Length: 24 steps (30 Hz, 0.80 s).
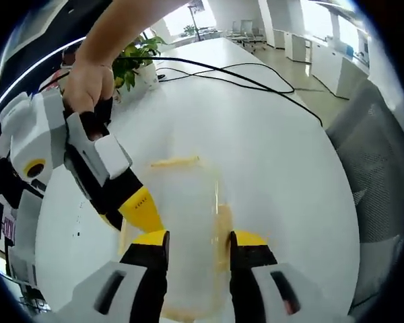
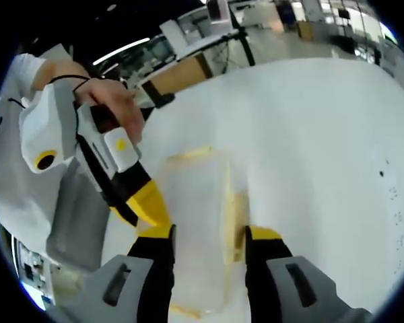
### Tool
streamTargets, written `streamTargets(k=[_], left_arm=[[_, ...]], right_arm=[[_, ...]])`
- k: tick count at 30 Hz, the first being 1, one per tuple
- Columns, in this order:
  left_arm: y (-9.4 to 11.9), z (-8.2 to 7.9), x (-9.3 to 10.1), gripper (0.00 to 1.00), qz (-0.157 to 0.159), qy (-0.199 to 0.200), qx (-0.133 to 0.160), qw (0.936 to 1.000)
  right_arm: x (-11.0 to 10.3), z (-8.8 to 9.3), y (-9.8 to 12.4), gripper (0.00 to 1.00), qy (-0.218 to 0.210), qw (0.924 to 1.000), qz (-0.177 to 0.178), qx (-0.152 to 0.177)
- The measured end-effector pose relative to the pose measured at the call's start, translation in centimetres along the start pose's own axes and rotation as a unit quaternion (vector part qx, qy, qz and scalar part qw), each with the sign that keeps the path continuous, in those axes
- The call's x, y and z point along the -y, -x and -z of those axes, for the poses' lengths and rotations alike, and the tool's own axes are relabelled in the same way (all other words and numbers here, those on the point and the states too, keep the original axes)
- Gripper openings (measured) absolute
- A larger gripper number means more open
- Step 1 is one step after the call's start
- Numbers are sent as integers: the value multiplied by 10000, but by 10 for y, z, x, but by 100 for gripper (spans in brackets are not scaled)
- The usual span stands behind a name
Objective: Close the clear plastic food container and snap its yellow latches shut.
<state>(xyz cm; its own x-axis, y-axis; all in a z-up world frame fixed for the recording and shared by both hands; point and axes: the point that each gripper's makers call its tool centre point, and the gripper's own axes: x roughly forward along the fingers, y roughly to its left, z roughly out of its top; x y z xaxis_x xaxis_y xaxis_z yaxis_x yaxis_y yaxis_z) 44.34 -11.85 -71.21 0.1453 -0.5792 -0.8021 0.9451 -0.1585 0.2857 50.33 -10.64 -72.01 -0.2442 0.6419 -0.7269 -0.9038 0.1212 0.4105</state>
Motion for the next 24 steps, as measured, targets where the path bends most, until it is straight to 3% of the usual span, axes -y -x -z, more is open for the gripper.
streamTargets(k=[5, 6, 7, 10, 14, 15, 17, 18, 19, 21, 24], left_arm=[[-1, 0, 0, 29, 33, 46, -75, 10000], [-1, 0, -1, 29, 38, 51, -82, 9999], [-2, -1, 1, 29, 97, 123, -58, 9999], [-1, 1, -2, 28, 64, 195, -103, 9997], [-2, 1, -1, 26, 21, 138, -176, 9997], [-2, 1, -2, 26, 13, 169, -211, 9996], [-2, 6, -2, 25, -79, 335, -379, 9987], [-3, 3, -7, 25, -121, 117, -342, 9993], [-2, 5, -6, 24, -102, 127, -363, 9992], [-2, 4, -4, 24, -116, 122, -332, 9993], [-2, 2, -1, 24, -70, 140, -298, 9994]], right_arm=[[0, 1, 0, 37, -71, 9999, -7, -76], [-6, 3, 0, 34, -62, 9996, -246, -138], [4, -2, -2, 34, -138, 9998, 103, -81], [-12, -2, -1, 33, -94, 9998, -51, -175], [3, 0, -1, 32, -113, 9997, -42, -233], [5, 0, -1, 32, -2, 9996, 203, -215], [-11, 1, -2, 31, -14, 9995, 182, -270], [-16, 1, -2, 31, -14, 9995, 183, -276], [-21, 0, -2, 31, -232, 9992, -132, -284], [-3, -3, 2, 31, -199, 9994, -54, -274], [-14, 1, 0, 31, -96, 9996, 77, -264]])
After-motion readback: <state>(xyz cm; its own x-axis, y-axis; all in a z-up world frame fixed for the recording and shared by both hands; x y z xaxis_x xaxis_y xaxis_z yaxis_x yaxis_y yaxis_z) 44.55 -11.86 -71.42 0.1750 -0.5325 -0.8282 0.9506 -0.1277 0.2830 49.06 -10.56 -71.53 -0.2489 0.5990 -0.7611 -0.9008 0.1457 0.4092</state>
